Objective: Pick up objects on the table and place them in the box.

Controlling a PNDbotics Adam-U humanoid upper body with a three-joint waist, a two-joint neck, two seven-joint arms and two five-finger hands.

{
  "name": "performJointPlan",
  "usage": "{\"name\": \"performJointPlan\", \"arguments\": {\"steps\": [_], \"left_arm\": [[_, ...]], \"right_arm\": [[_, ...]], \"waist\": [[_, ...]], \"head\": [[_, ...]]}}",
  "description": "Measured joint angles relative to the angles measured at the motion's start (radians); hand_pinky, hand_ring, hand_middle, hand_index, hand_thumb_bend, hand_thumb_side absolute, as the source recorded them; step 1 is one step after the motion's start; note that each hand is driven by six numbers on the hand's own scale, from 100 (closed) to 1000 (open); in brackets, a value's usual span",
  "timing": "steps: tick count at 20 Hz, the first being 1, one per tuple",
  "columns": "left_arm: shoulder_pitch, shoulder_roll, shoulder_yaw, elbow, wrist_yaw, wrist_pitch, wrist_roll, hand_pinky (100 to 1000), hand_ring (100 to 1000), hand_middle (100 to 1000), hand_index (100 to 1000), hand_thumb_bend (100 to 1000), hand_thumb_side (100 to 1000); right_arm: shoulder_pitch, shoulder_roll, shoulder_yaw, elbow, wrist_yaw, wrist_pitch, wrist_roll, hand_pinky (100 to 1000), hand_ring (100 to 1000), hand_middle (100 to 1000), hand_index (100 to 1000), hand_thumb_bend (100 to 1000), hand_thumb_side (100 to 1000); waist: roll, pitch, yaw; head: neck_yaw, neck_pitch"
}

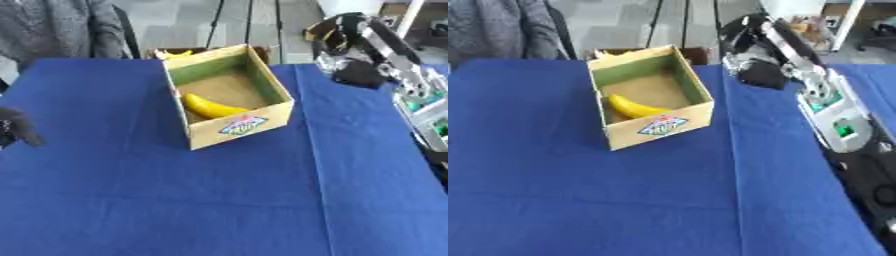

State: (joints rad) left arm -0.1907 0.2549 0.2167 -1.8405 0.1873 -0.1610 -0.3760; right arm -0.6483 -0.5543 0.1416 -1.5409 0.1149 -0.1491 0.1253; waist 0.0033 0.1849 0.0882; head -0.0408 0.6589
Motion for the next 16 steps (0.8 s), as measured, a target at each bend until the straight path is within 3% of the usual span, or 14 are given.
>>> {"name": "performJointPlan", "arguments": {"steps": [4, 5, 6, 7, 10, 16], "left_arm": [[0.003, 0.000, 0.004, 0.003, -0.003, 0.002, 0.008, 542, 462, 533, 665, 229, 1000], [0.004, 0.000, 0.005, 0.004, -0.003, 0.002, 0.009, 541, 462, 535, 664, 230, 1000], [0.006, 0.001, 0.009, 0.009, -0.003, 0.005, 0.013, 541, 462, 535, 664, 230, 1000], [0.006, 0.002, 0.013, 0.018, -0.001, 0.009, 0.019, 541, 464, 539, 664, 228, 1000], [0.005, 0.011, 0.024, 0.049, 0.009, 0.018, 0.038, 541, 469, 546, 664, 231, 1000], [-0.009, 0.018, 0.027, 0.089, 0.041, 0.030, 0.043, 541, 474, 555, 667, 227, 1000]], "right_arm": [[0.014, -0.013, -0.007, -0.063, -0.090, 0.037, -0.002, 594, 548, 598, 749, 100, 507], [0.016, -0.014, -0.008, -0.069, -0.098, 0.041, -0.002, 578, 532, 582, 745, 100, 628], [0.022, -0.013, -0.015, -0.071, -0.108, 0.048, -0.006, 578, 532, 582, 745, 100, 628], [0.039, -0.006, -0.027, -0.071, -0.118, 0.055, -0.013, 570, 524, 574, 743, 100, 674], [0.115, 0.034, -0.064, -0.079, -0.159, 0.074, -0.044, 568, 522, 572, 742, 100, 701], [0.271, 0.086, -0.102, -0.182, -0.253, 0.089, -0.097, 562, 519, 566, 739, 100, 729]], "waist": [[-0.001, 0.000, 0.000], [0.000, 0.001, -0.003], [0.001, 0.006, -0.014], [0.001, 0.013, -0.037], [0.015, 0.018, -0.103], [0.019, 0.009, -0.123]], "head": [[0.009, 0.000], [0.012, 0.000], [0.021, -0.001], [0.033, -0.002], [0.071, -0.006], [0.083, -0.006]]}}
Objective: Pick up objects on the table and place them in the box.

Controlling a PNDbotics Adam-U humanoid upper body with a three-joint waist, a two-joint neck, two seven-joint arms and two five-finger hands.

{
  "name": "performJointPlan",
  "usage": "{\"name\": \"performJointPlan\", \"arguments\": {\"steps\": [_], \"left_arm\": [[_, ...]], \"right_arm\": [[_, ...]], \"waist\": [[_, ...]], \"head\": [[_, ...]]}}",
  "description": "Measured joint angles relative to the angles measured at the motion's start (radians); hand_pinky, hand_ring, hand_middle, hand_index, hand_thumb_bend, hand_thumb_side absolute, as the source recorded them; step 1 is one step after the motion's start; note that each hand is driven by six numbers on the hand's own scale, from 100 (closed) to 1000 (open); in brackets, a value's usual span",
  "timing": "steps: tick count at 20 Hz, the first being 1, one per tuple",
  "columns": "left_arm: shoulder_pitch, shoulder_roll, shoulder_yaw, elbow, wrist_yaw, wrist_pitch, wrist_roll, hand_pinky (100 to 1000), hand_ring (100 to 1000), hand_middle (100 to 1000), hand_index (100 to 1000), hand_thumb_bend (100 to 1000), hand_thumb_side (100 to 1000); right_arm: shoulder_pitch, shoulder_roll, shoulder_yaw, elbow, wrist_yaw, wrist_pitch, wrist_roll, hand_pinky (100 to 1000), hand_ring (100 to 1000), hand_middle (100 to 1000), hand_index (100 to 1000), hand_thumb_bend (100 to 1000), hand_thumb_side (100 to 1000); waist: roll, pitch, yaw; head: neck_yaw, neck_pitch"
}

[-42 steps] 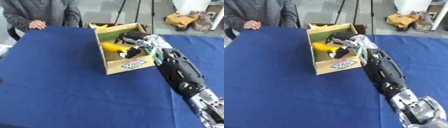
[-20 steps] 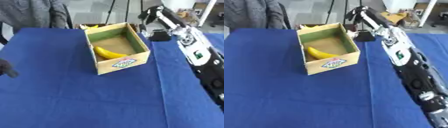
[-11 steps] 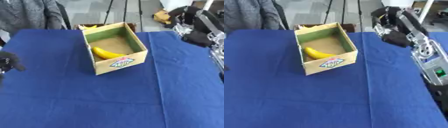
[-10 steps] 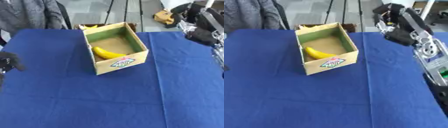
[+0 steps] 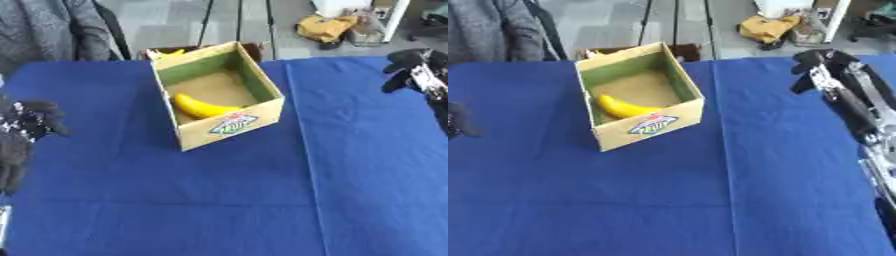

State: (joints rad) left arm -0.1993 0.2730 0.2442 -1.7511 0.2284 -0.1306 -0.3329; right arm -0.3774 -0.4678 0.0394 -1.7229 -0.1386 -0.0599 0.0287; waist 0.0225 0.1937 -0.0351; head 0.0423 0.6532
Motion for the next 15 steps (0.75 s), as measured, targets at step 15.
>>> {"name": "performJointPlan", "arguments": {"steps": [15], "left_arm": [[0.018, -0.006, -0.013, 0.010, 0.017, 0.012, -0.032, 538, 463, 541, 666, 237, 1000]], "right_arm": [[0.086, 0.030, -0.022, -0.091, -0.190, 0.046, -0.023, 556, 507, 552, 735, 100, 829]], "waist": [[0.000, -0.009, 0.008]], "head": [[-0.001, 0.009]]}}
